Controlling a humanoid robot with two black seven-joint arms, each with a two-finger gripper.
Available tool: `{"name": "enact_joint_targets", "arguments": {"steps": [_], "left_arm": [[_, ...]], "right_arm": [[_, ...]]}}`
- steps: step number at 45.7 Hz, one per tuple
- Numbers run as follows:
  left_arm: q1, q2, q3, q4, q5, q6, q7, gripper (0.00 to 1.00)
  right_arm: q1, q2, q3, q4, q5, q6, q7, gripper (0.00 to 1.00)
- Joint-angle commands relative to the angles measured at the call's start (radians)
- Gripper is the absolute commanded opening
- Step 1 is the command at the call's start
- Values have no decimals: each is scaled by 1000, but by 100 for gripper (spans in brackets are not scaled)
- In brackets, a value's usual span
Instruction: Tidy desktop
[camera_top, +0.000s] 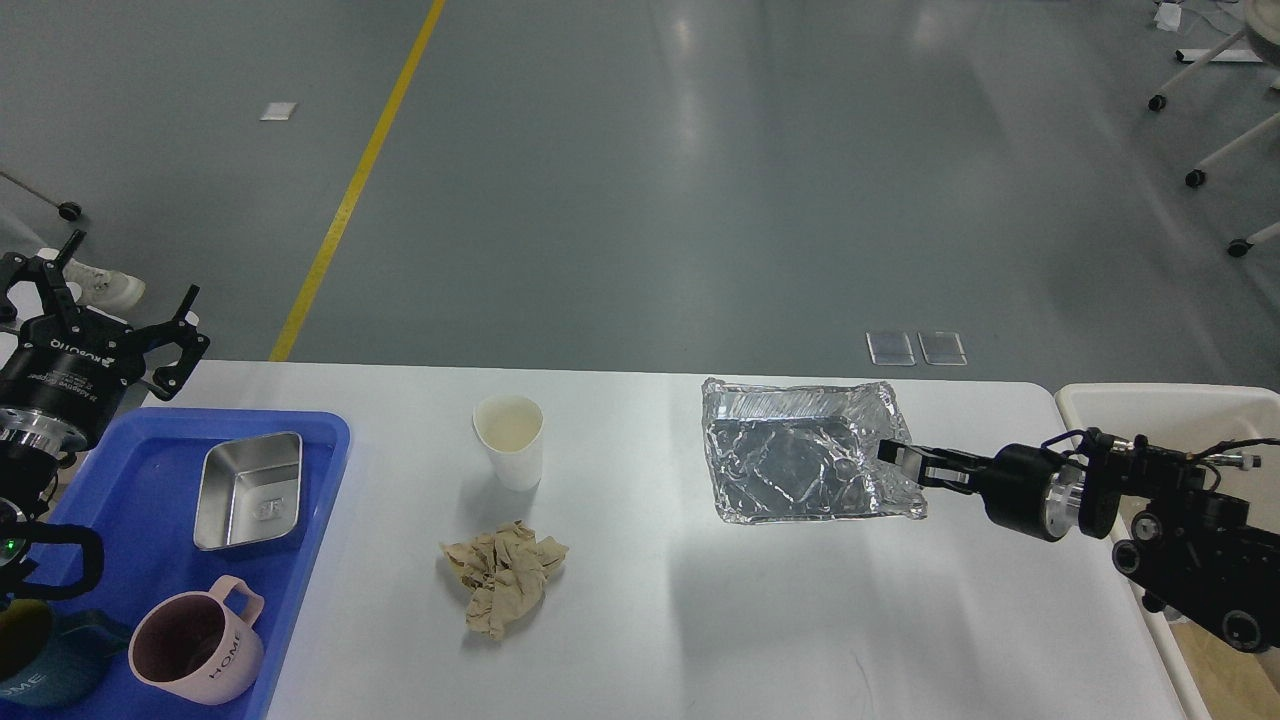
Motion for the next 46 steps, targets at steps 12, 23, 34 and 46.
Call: {"name": "enact_joint_targets", "arguments": {"steps": [12,23,34,46], "left_arm": [[-1,-1,2,0,1,5,2,96],[-3,2,0,0,2,23,2,96],[-8,20,3,0,14,37,0,96],[-9,22,2,0,77,64,-1,96]], "right_arm": [[-10,-159,93,221,197,159,6,0],[-154,-43,240,219,265,182,11,0],[-352,54,400,230,197,182,46,0],[-391,46,356,233,-19,125,-72,0]]}}
